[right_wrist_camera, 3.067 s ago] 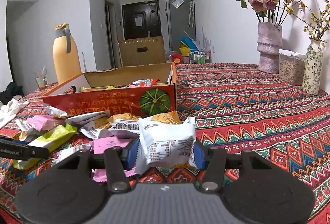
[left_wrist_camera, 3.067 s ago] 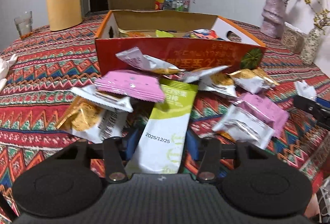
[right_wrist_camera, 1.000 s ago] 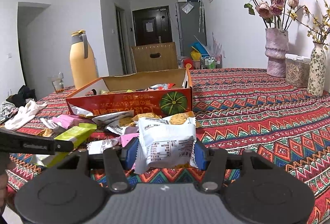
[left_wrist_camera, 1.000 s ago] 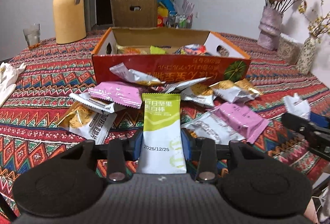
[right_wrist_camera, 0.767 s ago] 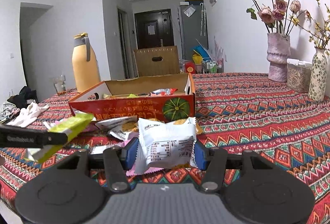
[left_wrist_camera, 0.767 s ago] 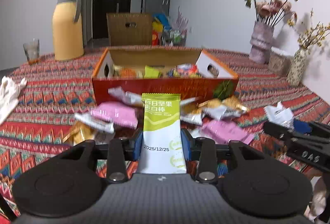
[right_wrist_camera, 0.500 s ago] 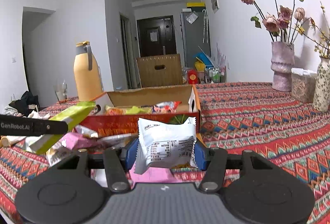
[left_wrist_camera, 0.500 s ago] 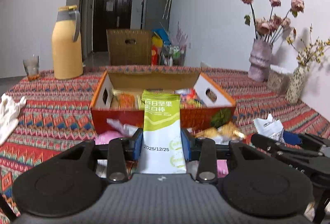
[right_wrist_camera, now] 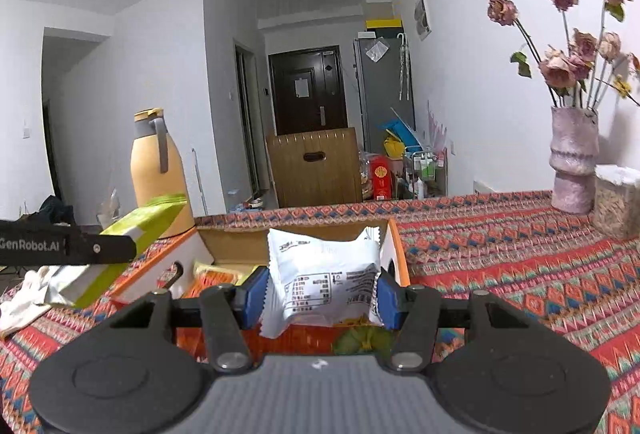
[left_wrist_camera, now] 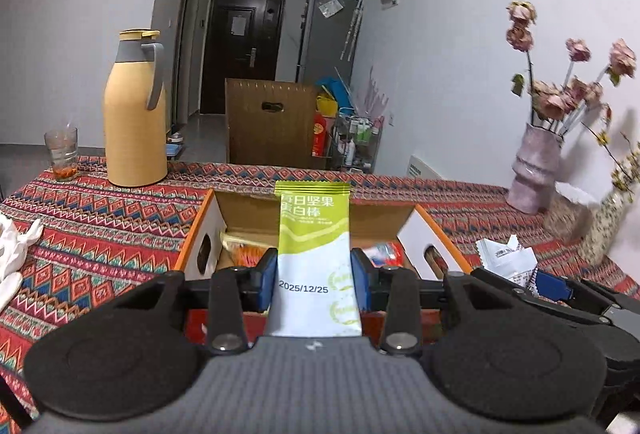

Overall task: Organize snacks
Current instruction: 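Carry both snacks over the box and open both grippers to drop them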

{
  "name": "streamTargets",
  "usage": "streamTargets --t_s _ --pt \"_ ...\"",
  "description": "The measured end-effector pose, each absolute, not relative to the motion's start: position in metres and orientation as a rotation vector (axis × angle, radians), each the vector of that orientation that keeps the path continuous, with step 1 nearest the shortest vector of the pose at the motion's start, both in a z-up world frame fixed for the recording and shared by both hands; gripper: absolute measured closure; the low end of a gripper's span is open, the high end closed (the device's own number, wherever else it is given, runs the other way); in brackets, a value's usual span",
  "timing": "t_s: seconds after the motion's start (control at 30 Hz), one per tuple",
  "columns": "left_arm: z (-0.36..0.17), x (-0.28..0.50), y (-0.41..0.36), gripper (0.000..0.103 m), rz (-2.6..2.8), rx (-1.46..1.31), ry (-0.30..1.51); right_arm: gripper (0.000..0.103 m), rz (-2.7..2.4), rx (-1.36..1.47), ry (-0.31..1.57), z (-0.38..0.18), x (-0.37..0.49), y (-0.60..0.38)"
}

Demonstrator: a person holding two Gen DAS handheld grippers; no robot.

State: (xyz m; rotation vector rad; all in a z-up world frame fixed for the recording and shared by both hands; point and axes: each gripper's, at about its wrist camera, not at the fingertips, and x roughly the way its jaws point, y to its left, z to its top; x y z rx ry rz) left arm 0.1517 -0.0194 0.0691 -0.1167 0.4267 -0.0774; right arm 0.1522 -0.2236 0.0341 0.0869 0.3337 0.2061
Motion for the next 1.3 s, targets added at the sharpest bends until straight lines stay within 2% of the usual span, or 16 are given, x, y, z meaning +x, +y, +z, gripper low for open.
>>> streamTargets --t_s 0.37,0.8,0.97,1.0,1.07,1.13,1.17,1.2,1.3 --pt "0.054 0.223 -0.01 0.065 0.001 -0.161 0.474 0.049 0.153 0.055 0.433 0.025 0.24 -0.2" --pt "0.023 0.249 0.005 0.065 0.015 -0.195 0.54 0.049 0.172 0.057 0.498 -0.001 0.266 -0.197" --pt "0.024 0.244 0.007 0.064 0.008 -0.211 0.519 0.04 0.157 0.049 0.495 -0.001 0.262 -0.198" --pt "0.025 0.243 0.008 0.061 0.01 -0.21 0.512 0.036 0.157 0.052 0.487 0.0 0.26 -0.199" --pt "0.026 0.239 0.008 0.046 0.011 -0.214 0.499 0.016 0.16 0.065 0.464 0.003 0.255 -0.201" --pt "0.029 0.235 0.008 0.01 0.028 -0.223 0.483 0.004 0.161 0.077 0.442 0.006 0.251 -0.204" --pt "0.03 0.232 0.01 0.004 0.044 -0.233 0.467 0.0 0.159 0.083 0.434 0.007 0.249 -0.205" --pt "0.032 0.229 0.01 0.001 0.053 -0.238 0.45 0.0 0.152 0.089 0.427 0.009 0.248 -0.206" --pt "0.035 0.223 0.012 0.0 0.051 -0.257 0.434 0.0 0.145 0.107 0.419 0.011 0.245 -0.207"
